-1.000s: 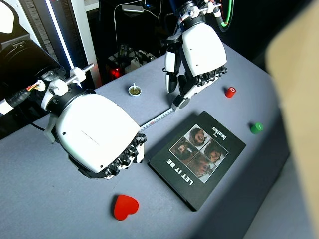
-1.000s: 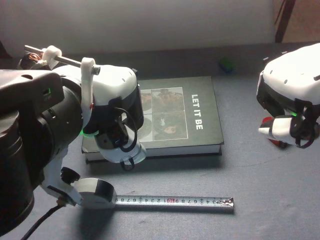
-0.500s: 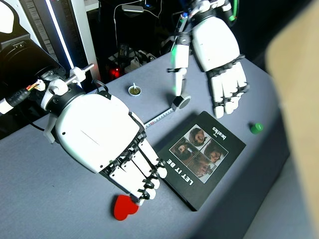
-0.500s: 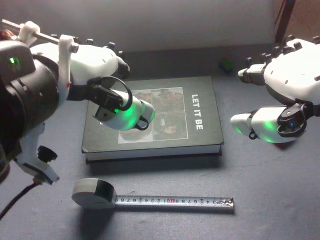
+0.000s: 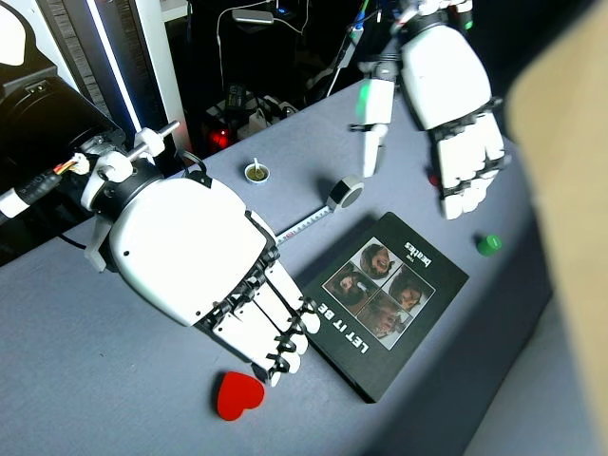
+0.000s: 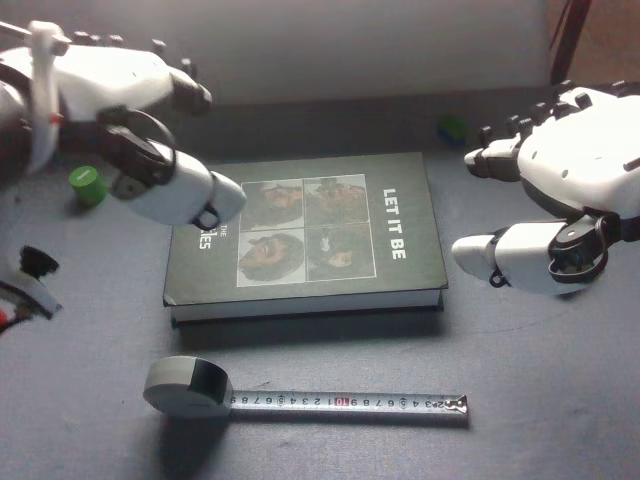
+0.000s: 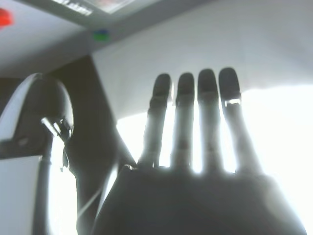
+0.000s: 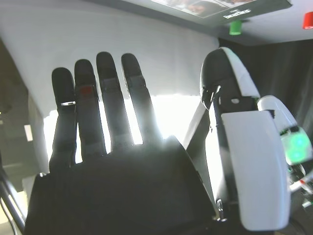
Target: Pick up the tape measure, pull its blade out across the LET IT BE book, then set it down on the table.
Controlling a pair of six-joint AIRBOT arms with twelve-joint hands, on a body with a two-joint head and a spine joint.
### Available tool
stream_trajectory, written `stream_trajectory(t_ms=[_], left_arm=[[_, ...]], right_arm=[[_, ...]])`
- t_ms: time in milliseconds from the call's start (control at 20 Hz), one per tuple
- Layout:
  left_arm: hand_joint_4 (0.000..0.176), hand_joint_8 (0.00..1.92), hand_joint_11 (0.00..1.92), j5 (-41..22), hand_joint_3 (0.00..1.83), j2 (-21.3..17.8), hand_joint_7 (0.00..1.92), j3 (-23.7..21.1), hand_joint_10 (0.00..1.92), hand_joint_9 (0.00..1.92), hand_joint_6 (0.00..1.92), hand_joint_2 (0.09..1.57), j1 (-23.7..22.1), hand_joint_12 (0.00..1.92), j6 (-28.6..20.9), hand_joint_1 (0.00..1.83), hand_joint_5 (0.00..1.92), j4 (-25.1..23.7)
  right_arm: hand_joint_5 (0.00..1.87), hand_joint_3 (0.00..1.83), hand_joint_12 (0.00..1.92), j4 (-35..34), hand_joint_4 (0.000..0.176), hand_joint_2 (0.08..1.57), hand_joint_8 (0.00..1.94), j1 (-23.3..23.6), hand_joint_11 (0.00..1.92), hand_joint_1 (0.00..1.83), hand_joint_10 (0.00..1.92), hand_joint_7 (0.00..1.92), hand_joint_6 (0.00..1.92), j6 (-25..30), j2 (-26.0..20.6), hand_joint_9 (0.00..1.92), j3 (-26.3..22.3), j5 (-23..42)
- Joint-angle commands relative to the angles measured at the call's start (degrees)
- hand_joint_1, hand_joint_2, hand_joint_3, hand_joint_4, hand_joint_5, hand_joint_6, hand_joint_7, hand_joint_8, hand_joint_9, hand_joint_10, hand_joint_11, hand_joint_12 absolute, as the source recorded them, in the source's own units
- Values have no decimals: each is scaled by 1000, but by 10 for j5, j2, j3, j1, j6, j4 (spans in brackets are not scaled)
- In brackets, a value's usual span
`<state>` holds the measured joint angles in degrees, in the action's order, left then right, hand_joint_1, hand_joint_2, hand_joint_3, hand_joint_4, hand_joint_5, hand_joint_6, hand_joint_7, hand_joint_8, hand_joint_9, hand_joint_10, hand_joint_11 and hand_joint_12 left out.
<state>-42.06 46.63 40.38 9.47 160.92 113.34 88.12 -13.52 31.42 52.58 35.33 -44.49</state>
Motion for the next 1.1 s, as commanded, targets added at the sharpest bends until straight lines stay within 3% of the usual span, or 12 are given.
stream_trajectory(t_ms=[0,50,100,200,350,400,450,550,650,850,1050], left_arm=[[0,6,0,70,0,-4,287,3,3,239,5,1044,1,725,-17,584,269,-53],[0,6,0,108,0,-14,287,8,3,239,5,1044,18,725,-132,584,269,-145],[0,11,0,132,0,-30,333,8,7,268,8,1033,44,741,-291,659,300,-267],[0,1,16,168,0,-46,341,9,2,293,7,1050,85,788,-498,769,356,-420],[0,6,14,232,1,-76,362,18,1,294,16,1052,151,798,-884,888,412,-754],[0,7,16,239,3,-87,367,18,5,306,12,1059,166,801,-986,905,411,-849],[0,5,20,232,4,-98,365,15,8,315,10,1065,184,805,-1049,921,410,-910],[0,4,32,204,10,-114,366,7,7,319,7,1083,221,812,-1107,929,411,-958],[0,4,40,162,12,-124,370,2,7,323,6,1092,291,815,-1171,929,412,-993],[0,10,48,23,8,-109,395,13,6,329,12,1098,430,816,-1266,940,435,-1032],[0,7,53,-21,6,-78,396,28,4,329,7,1099,471,817,-1289,942,432,-1040]], right_arm=[[346,6,1001,40,0,1219,6,4,0,189,8,387,9,5,-3,339,-1,-7],[346,6,1001,40,0,1219,6,3,0,189,8,387,9,5,-3,339,-1,-6],[365,2,1058,40,0,1220,4,1,0,191,9,405,7,5,-3,362,-1,-9],[386,3,1081,40,0,1226,8,-1,3,188,12,426,12,6,-3,381,-1,-21],[387,5,1088,40,0,1232,6,-3,2,189,11,431,8,7,-3,387,-1,-29],[388,5,1090,40,0,1234,6,-3,2,189,13,432,8,8,-3,393,-1,-29],[389,5,1092,40,0,1235,6,-3,4,190,13,433,8,8,-3,394,-1,-29],[390,4,1095,40,0,1235,5,-3,7,191,12,434,7,8,-3,396,-1,-29],[391,4,1100,40,0,1235,4,-3,17,193,11,435,6,8,-3,399,-2,-29],[390,0,1098,41,0,1224,12,-2,19,222,19,465,4,8,-3,429,-2,-27],[406,0,1101,41,0,1225,5,-2,38,252,21,460,8,8,-3,452,-2,-27]])
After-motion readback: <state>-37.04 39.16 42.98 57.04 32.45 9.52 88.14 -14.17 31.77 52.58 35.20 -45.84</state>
